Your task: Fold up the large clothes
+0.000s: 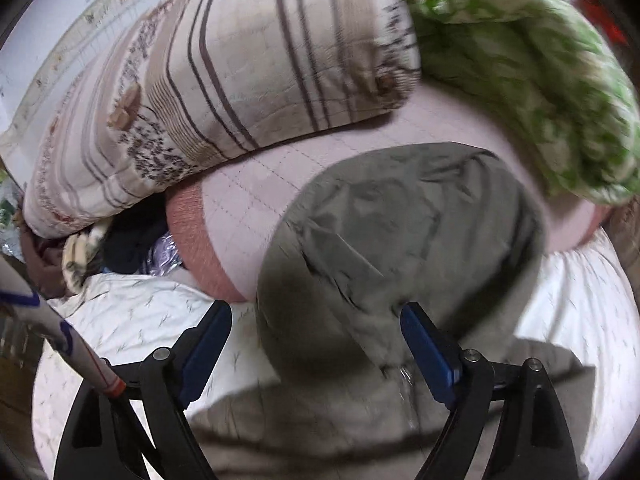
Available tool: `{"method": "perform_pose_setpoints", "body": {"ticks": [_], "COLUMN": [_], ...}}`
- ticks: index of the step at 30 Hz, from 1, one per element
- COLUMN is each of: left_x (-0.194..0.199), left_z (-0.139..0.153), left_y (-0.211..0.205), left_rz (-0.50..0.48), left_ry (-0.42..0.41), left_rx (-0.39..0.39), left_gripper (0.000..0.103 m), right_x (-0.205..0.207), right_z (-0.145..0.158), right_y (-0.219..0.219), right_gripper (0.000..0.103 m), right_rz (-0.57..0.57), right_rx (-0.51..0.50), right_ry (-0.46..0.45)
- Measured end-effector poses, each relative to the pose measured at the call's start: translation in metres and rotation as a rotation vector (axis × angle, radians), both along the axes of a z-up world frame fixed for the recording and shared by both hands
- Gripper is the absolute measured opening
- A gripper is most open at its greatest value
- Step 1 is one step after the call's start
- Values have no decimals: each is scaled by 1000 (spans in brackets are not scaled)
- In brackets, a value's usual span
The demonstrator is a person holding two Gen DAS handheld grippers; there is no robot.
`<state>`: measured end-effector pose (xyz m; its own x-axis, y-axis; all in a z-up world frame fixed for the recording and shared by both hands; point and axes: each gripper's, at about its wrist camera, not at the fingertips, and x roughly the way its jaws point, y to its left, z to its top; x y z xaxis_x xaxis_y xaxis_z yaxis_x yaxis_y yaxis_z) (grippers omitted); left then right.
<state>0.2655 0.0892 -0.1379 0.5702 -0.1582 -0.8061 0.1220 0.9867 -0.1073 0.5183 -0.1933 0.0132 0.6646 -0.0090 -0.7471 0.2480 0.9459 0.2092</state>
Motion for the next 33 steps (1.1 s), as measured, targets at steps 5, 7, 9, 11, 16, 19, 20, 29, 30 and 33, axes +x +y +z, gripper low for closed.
{"method": "perform_pose_setpoints", "body": {"ticks": [5, 7, 9, 11, 16, 19, 20, 29, 30, 33], "left_x": [4, 7, 8, 9, 6, 5, 4, 0, 0, 0], "left_z": [-3, -1, 2, 5, 16, 21, 23, 29, 29, 29], "left_y": [2, 8, 17, 27, 46, 52, 54, 56, 55, 52], "left_rz": [5, 28, 55, 86, 136, 150, 157, 197, 199, 185], "left_ry": [3, 1, -1, -5, -35, -46, -51, -62, -63, -64], "left_rx": [21, 11, -9, -21, -25, -29, -26, -11, -8, -13], "left_gripper": [86, 86, 86, 86, 86, 86, 86, 86, 86, 86], "right_x": [34, 23, -1, -35, -165, -243, -257, -262, -254, -250], "right_z": [-23, -24, -14, -4, 11, -7, -15, -121, -125, -113], "right_y": [17, 18, 22, 25, 29, 32, 36, 55, 53, 43], "right_gripper": [9, 9, 8, 8, 8, 8, 8, 9, 10, 26], "right_rz": [53, 82, 120, 174, 269, 284, 284, 227, 224, 226], "right_rx": [-61, -17, -37, -23, 33, 102, 126, 102, 98, 117], "right_ry": [62, 65, 30, 2, -75, -91, -85, 32, 33, 16]}}
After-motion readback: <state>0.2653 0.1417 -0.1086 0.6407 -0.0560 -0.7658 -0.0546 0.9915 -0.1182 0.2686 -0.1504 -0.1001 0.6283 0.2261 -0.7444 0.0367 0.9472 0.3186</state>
